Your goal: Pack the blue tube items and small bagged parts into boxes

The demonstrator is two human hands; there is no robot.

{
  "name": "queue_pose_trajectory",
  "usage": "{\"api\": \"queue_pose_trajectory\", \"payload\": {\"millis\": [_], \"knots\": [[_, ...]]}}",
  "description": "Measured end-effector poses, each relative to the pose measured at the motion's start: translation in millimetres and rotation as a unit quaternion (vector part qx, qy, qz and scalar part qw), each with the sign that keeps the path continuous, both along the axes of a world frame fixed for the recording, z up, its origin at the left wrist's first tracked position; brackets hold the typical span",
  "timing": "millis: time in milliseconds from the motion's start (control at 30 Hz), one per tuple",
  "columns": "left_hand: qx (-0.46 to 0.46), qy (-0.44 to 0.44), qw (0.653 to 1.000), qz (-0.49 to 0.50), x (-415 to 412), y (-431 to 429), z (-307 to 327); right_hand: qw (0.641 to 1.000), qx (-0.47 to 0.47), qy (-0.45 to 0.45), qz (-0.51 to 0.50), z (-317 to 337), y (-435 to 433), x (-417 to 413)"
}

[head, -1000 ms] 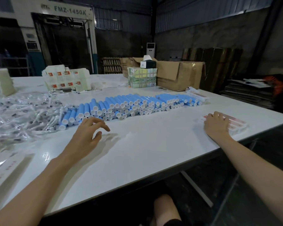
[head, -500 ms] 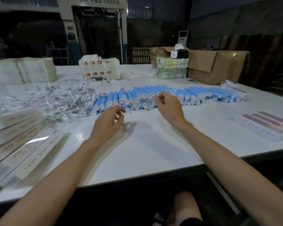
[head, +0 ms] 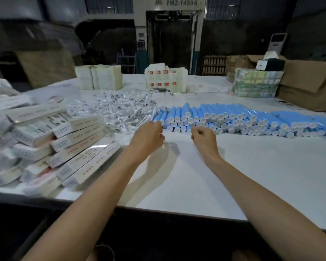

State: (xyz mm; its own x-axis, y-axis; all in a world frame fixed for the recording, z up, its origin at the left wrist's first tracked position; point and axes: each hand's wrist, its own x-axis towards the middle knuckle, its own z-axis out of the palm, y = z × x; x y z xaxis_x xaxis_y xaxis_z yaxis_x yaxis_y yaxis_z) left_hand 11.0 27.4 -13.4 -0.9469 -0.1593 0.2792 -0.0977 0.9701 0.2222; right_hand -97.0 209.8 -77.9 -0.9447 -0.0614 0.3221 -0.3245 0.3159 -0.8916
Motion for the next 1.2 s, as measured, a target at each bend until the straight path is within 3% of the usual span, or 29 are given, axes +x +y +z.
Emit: {"api": "queue_pose_trajectory", "payload": {"millis": [100,233,400,533,633,733,800,933,1033,1100,1200], "knots": [[-0.081,-0.064,0.988,0.116,23,-24,10,1.000,-0.004,0.008,0.020,-2,-3,0],[-0.172,-0.124,0.945,0.248,63,-47,12,0.999,0.005,0.019,0.049,-4,-6,0],[-0.207,-0.160,0.928,0.265,80,-58,5,0.998,0.011,0.031,0.062,-1,-6,6],[-0.223,-0.103,0.940,0.235,83,-62,1,0.996,0.021,0.044,0.072,3,-4,13],[-0.165,-0.055,0.963,0.207,83,-66,0,0.996,0.031,0.051,0.072,4,-4,17],[-0.002,0.011,0.990,0.138,81,-68,5,0.995,0.035,0.054,0.074,6,-5,18],[0.084,0.008,0.992,0.092,76,-70,12,0.995,0.034,0.054,0.076,6,-6,19],[0.277,0.001,0.960,0.043,61,-71,23,0.994,0.042,0.048,0.085,8,-5,21],[0.417,-0.004,0.909,0.015,47,-56,26,0.994,0.044,0.040,0.086,8,-5,24],[0.434,0.016,0.900,-0.018,37,-43,24,0.994,0.018,0.031,0.102,10,-6,28],[0.302,0.090,0.948,-0.049,22,-24,19,0.982,-0.041,-0.003,0.185,18,-15,39]]}}
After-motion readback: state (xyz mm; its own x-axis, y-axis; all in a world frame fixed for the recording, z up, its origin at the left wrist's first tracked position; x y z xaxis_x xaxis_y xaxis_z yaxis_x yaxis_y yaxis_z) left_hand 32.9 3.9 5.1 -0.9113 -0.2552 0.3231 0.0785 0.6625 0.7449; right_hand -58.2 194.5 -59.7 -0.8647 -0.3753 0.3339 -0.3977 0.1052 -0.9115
